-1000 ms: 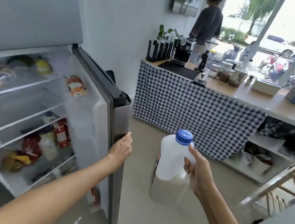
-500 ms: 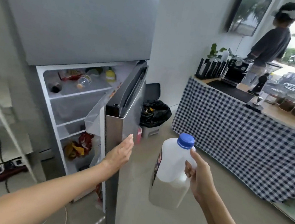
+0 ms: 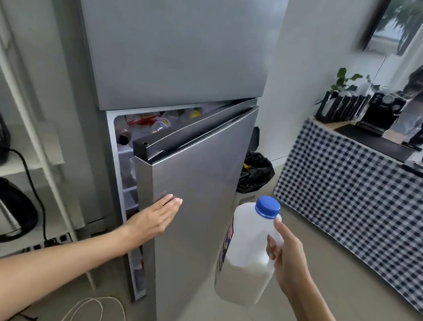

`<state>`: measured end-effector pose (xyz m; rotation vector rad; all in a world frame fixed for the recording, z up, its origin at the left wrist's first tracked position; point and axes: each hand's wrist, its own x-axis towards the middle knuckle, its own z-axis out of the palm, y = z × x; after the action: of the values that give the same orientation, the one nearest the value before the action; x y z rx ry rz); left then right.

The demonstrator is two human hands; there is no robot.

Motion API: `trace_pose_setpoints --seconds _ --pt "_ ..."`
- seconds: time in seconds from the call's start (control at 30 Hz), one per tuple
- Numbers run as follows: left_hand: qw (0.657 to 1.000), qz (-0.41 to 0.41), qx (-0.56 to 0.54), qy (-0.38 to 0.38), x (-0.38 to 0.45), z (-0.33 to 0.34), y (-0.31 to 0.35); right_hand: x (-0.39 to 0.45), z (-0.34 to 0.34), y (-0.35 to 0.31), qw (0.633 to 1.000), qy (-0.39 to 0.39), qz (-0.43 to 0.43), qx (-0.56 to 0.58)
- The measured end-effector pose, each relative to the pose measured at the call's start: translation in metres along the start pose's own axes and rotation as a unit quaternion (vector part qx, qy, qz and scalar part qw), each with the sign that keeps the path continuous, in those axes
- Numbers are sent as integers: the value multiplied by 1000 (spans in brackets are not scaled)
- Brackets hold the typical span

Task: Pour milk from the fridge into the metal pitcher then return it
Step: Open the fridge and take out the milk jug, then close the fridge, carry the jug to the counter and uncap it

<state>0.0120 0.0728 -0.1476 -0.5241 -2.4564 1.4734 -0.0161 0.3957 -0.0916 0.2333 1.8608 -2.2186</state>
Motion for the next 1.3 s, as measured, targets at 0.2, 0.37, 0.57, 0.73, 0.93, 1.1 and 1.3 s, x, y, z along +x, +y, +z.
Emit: trace_pose_setpoints --seconds 0.2,0.37,0.57,0.73,0.93,1.1,1.3 --pt "999 -18 30 -19 -16 37 -34 18 33 14 1000 -6 2 -17" --pt "997 -26 -20 -72 -14 63 -55 24 52 17 1000 -1 9 -12" --pt "988 -64 -80 -116 -6 90 -83 25 66 16 1000 3 21 -8" --pt "986 -66 -88 -126 -6 95 -84 25 70 14 1000 7 22 -14" --pt "976 -82 -137 -146 -2 89 -79 23 67 9 1000 19 18 -11" --pt "931 -123 -319 -125 17 63 -64 10 60 0 999 32 1 30" --pt "779 -70 -608 -139 65 5 -10 -9 46 -14 996 55 -38 59"
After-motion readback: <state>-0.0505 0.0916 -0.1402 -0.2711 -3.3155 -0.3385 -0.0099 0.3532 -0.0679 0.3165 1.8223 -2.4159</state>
